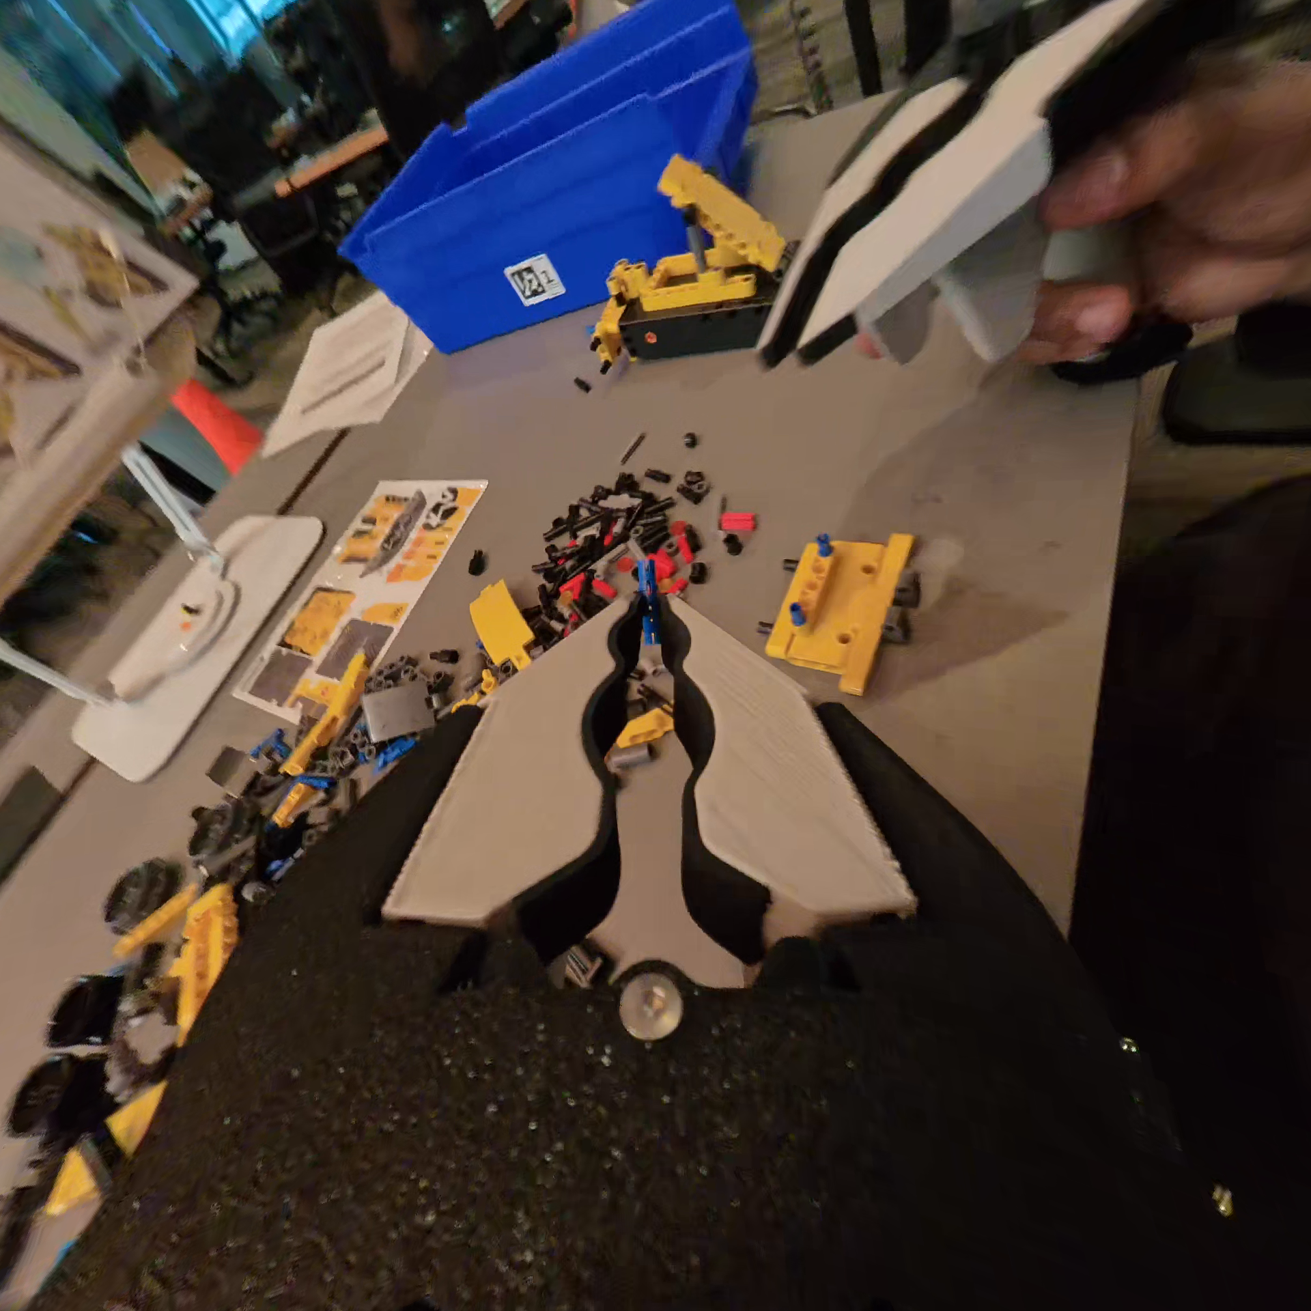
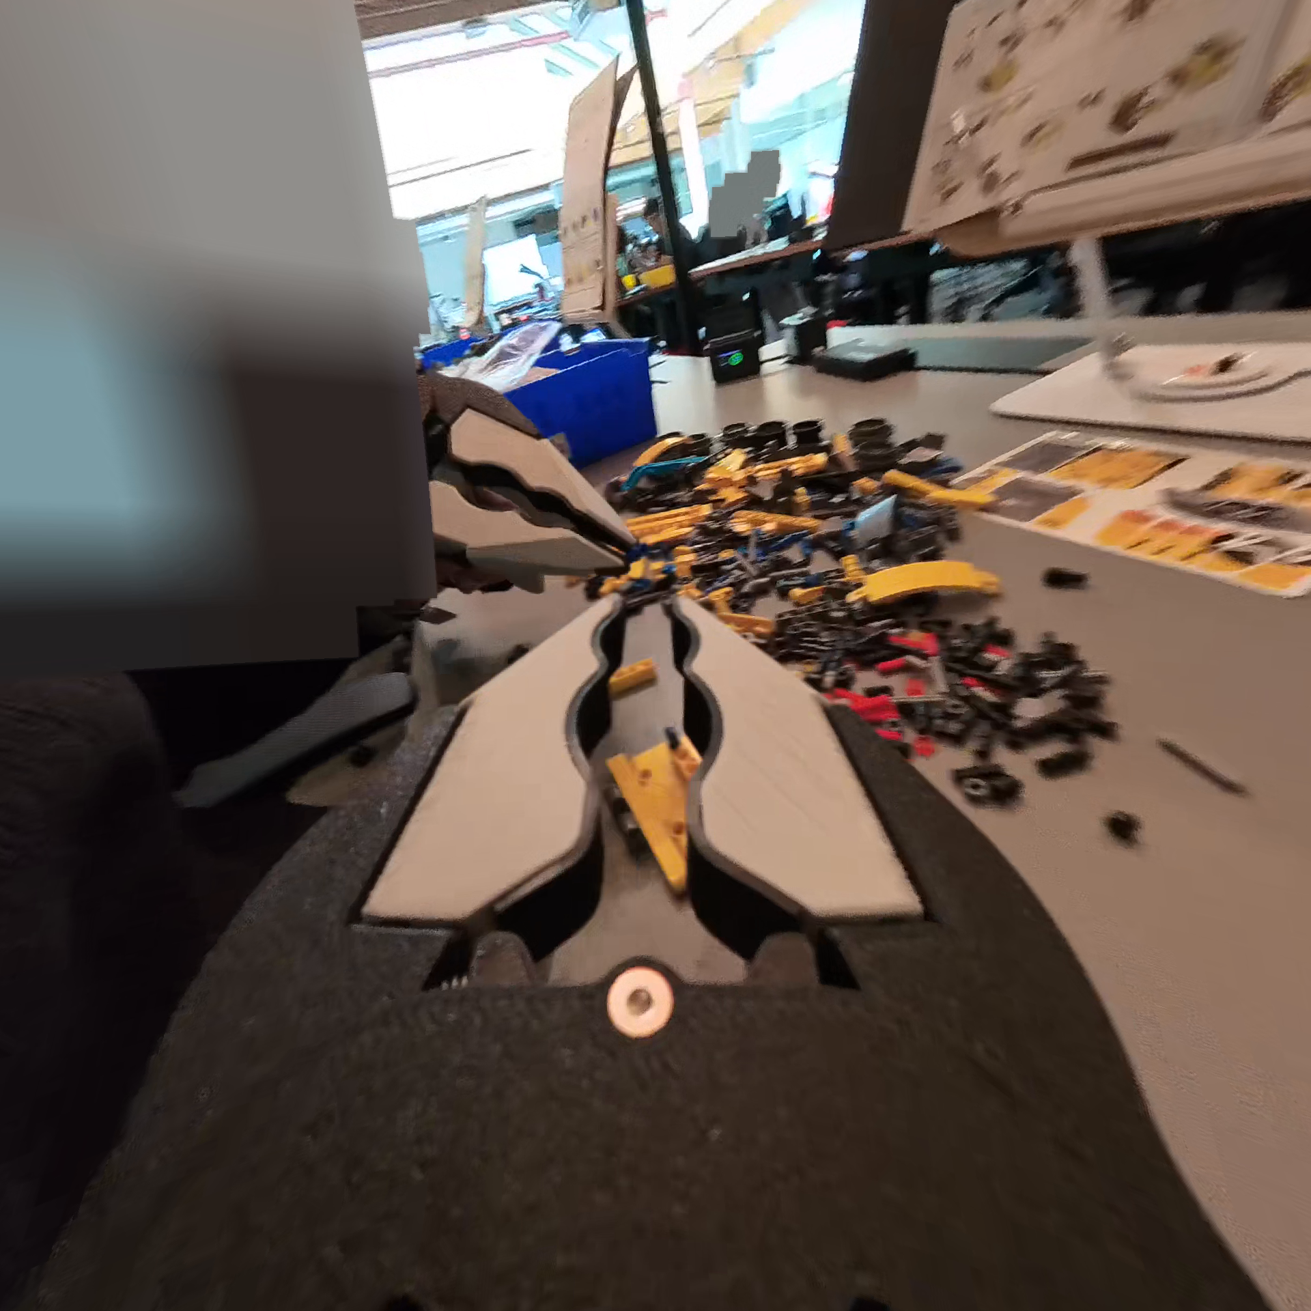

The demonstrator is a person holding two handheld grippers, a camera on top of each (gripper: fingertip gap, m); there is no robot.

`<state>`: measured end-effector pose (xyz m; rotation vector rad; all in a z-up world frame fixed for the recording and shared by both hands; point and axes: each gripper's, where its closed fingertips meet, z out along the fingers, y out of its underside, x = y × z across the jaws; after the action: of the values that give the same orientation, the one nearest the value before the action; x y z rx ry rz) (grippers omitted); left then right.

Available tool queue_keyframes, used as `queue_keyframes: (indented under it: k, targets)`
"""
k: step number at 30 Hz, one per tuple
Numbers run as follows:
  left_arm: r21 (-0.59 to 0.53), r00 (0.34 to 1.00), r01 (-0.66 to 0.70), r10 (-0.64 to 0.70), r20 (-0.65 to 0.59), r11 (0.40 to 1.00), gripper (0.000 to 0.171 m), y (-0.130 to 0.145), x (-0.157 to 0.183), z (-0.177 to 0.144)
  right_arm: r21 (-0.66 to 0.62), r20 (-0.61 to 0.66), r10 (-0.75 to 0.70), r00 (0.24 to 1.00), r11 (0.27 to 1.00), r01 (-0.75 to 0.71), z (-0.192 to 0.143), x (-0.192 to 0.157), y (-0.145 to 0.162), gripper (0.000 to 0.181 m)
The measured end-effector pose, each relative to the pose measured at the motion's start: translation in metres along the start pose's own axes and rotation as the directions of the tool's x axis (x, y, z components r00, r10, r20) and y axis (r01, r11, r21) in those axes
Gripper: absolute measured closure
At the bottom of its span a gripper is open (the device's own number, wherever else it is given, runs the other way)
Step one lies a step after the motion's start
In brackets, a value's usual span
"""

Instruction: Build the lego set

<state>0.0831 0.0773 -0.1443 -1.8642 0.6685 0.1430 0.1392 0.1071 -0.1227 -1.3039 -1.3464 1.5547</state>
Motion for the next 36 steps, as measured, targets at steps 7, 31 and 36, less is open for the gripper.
queue_keyframes:
  k: [7, 31, 36]
  targets:
    - [0.036, 0.986, -0.167, 0.167, -0.011, 0.985, 0.168, -0.021, 0.03, -0.01, -0.075, 0.2, 0.152, 0.968, 0.987, -0.14, 0.03, -0.031, 0.009, 0.161]
    - [0.354, 0.764, 0.643, -0.539, -0.354, 0.679, 0.157, -0.067, 0.009, -0.037, 0.124, 0.315, 0.113, 0.942, 0.979, -0.159, 0.015, -0.042, -0.029, 0.177]
    - [0.254, 0.614, 0.773, -0.584, -0.531, 0.582, 0.151, -0.068, 0.026, -0.033, 0.136, 0.345, 0.07, 0.936, 0.983, -0.123, 0.014, -0.051, -0.032, 0.177]
